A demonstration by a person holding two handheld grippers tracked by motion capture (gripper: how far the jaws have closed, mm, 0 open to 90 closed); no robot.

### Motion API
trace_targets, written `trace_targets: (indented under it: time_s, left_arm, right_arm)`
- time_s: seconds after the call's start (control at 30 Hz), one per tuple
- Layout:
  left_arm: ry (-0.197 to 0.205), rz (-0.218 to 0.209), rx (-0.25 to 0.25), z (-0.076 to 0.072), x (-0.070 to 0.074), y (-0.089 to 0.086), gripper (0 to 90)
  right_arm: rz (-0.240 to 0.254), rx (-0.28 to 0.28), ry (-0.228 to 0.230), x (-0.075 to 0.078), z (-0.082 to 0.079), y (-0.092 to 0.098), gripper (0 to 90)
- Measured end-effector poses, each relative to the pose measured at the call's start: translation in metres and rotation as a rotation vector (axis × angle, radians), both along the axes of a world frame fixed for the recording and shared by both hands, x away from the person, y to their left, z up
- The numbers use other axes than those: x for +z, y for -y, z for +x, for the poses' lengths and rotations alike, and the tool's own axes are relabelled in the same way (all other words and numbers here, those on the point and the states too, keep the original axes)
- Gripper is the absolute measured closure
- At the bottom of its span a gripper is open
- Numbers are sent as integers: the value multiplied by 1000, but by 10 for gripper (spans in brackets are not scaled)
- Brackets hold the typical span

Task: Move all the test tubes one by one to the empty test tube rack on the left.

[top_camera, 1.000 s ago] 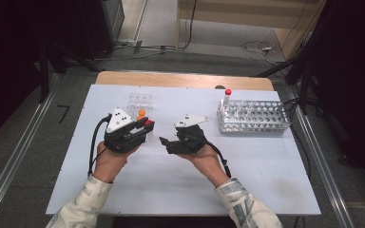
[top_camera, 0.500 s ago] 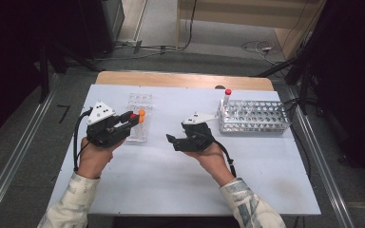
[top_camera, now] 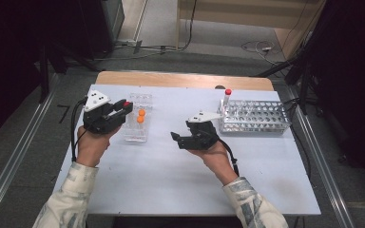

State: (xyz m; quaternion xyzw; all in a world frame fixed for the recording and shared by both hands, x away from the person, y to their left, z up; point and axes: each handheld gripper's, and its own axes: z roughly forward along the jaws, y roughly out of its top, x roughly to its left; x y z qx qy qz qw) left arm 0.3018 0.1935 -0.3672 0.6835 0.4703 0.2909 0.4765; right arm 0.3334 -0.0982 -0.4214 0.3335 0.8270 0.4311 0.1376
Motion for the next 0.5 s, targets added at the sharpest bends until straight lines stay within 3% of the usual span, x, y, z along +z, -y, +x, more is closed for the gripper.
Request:
trace_targets:
  time_s: [0.23,0.5]
  left_arm:
    - [20,-6,23,13,7,-1,698]
    - [18,19,41,23,0,4,698]
  right_arm:
    - [5,-5,-4,-1,1,4,279]
    - [10,-10,-4,-1,0,6,281]
